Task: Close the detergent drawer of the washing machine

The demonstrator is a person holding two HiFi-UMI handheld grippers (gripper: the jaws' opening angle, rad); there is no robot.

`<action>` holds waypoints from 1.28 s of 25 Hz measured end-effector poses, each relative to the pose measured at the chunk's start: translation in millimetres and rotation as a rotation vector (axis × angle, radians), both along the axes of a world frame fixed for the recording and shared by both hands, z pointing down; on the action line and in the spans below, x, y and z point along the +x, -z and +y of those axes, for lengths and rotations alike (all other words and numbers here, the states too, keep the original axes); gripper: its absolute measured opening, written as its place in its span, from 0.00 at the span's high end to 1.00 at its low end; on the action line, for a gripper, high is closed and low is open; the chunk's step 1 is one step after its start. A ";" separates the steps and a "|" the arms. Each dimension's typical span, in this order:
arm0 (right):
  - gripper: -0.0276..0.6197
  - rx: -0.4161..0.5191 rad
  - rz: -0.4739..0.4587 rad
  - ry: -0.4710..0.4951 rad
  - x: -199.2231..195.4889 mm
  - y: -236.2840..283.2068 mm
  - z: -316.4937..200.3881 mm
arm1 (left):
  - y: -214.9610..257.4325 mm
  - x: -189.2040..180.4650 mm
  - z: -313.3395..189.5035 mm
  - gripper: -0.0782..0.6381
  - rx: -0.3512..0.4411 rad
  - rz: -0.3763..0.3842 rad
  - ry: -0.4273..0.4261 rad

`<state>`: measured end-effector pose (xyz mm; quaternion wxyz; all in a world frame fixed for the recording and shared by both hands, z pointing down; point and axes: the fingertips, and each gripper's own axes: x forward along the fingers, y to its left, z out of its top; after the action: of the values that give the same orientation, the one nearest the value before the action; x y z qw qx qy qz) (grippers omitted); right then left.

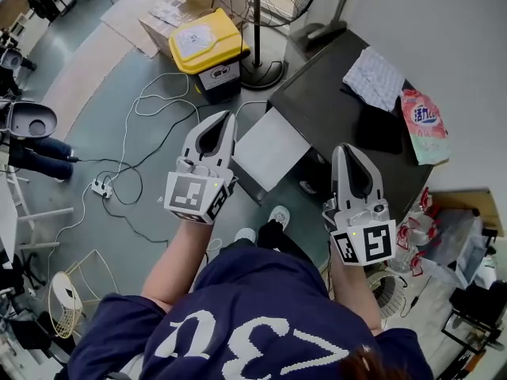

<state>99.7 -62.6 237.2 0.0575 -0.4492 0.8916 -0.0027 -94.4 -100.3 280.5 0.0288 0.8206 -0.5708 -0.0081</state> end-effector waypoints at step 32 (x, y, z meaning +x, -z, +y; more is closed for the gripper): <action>0.88 -0.354 0.037 0.082 -56.1 -159.0 -19.1 | -116.0 -32.9 -54.4 0.86 -0.159 -0.080 -0.192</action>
<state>43.6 -81.7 396.2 -0.0390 -0.4155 0.8956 -0.1538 -127.4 -154.7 396.5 0.0717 0.8662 -0.4892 0.0725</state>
